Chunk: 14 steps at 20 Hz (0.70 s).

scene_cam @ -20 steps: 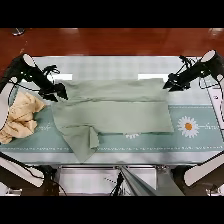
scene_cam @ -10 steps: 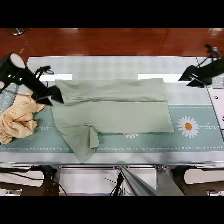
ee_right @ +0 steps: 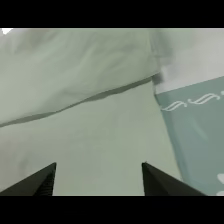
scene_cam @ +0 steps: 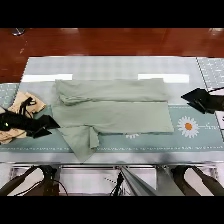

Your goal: Fold the shirts.

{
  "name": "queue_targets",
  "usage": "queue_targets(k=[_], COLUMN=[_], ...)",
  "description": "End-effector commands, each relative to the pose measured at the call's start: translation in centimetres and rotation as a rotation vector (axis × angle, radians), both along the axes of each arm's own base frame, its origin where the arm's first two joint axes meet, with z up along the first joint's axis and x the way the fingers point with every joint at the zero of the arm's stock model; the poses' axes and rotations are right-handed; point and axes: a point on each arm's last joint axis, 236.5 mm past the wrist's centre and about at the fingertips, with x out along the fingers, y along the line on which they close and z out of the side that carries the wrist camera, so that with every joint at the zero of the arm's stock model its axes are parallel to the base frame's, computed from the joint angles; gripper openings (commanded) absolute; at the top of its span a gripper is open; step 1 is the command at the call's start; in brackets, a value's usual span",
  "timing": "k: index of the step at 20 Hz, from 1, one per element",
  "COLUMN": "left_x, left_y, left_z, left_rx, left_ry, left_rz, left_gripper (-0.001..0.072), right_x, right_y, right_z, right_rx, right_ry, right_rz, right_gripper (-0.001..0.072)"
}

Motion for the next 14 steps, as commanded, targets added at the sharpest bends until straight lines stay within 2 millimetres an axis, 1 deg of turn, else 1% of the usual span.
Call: queue_targets(k=[1,2,5,9,10,11,12,13,14], left_x=[-1.3,-1.6,-0.9,-0.7,-0.5,-0.4,-0.4,-0.3,-0.3], left_y=[-2.0,-2.5,-4.5,-5.3,-5.6,-5.9,-6.3,-6.6,-6.9], left_z=[-1.4,-1.7,-1.9,-3.0,-3.0,-3.0,-3.0,-2.9,-2.9], left_rx=[-0.079,-0.089,-0.15,-0.122,-0.119,-0.12,-0.122,-0.124,-0.122], left_ry=[-0.03,-0.03,-0.071,-0.093,-0.102,-0.109,-0.115,-0.12,-0.123], left_rz=[0.083,0.084,0.114,0.104,0.1,0.094,0.081,0.072,0.061], left_gripper=[0.0703,0.0703,0.0703,0.0701,0.0682,0.0506,0.0202,0.0074,0.0072], right_x=[-0.9,-1.0,-1.0,-1.0,-0.9,-0.8,-0.5,-0.3,-0.4], right_y=[2.2,2.3,2.2,2.2,2.1,1.8,1.1,-0.5,-2.1], right_z=[-0.1,-0.3,-0.3,-0.3,-0.3,-0.4,-0.6,-1.2,-2.0], right_rx=[0.079,0.076,0.075,0.073,0.07,0.062,0.041,0.001,-0.025], right_ry=[-0.04,-0.037,-0.036,-0.038,-0.039,-0.042,-0.043,-0.035,-0.009], right_rz=[-0.006,-0.002,-0.003,-0.006,-0.009,-0.018,-0.041,-0.091,-0.138], right_gripper=[0.0621,0.0621,0.0621,0.0621,0.0621,0.0621,0.0621,0.0621,0.0621])
